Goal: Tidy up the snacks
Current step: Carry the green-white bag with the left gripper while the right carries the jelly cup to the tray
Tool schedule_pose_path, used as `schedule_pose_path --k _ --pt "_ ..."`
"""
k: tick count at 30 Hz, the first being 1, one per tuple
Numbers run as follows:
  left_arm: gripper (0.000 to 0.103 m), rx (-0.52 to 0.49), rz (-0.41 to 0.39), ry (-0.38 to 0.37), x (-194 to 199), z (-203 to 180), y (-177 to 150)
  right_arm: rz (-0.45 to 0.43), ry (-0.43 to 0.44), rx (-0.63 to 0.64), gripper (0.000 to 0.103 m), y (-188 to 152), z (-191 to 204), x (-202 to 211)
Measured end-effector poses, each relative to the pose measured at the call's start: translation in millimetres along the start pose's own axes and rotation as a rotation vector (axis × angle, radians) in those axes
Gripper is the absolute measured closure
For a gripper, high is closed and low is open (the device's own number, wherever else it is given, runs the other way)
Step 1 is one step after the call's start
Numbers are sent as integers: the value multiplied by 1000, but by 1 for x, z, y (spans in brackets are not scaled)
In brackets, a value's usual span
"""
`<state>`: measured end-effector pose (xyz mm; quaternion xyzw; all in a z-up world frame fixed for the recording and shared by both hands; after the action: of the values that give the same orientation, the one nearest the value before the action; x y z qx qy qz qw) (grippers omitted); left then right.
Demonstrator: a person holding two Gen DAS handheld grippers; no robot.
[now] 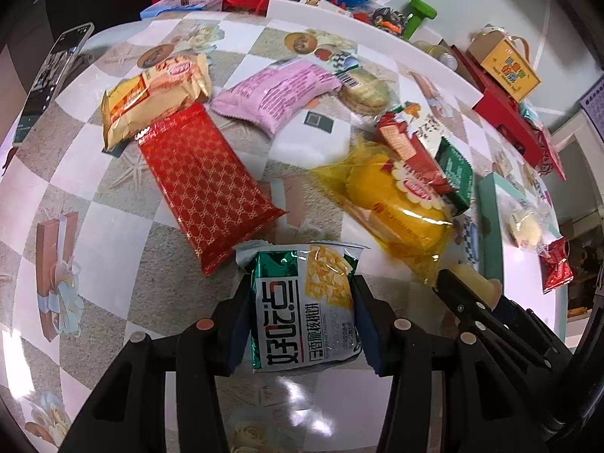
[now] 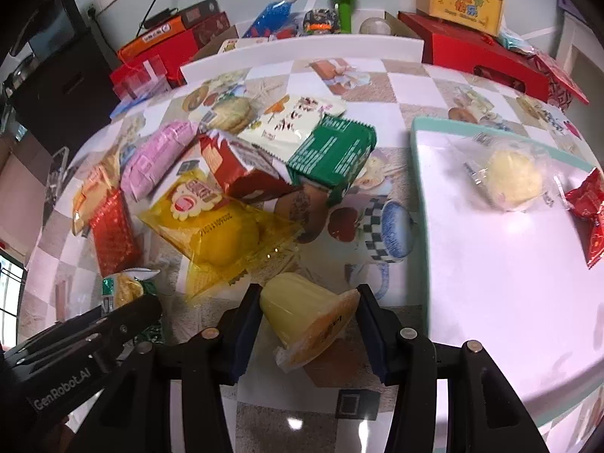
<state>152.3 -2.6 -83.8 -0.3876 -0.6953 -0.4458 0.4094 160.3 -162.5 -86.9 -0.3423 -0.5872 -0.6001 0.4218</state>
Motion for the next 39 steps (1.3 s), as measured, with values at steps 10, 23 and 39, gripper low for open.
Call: schedule_pose_path --k 10,23,39 --pt "52 -41 -107 -49 32 -17 4 -142 10 -30 51 12 -8 53" --pt "52 -151 -194 -110 60 -63 4 -169 -97 -171 51 12 -71 72" --pt "52 -457 -118 -232 49 -200 -35 -151 -323 -459 51 -26 -203 95"
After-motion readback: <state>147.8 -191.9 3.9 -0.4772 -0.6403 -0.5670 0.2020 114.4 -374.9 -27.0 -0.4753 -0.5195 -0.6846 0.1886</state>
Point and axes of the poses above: each gripper's, at about its wrist camera, not at the fingertips, and x roughly against the way its jaws point, z to its left, y to its top, the point moved 5 cm from there along -x, roughly the way its jaws point, and after that the axes turned 5 degrees about x, right-handed, at the moved point
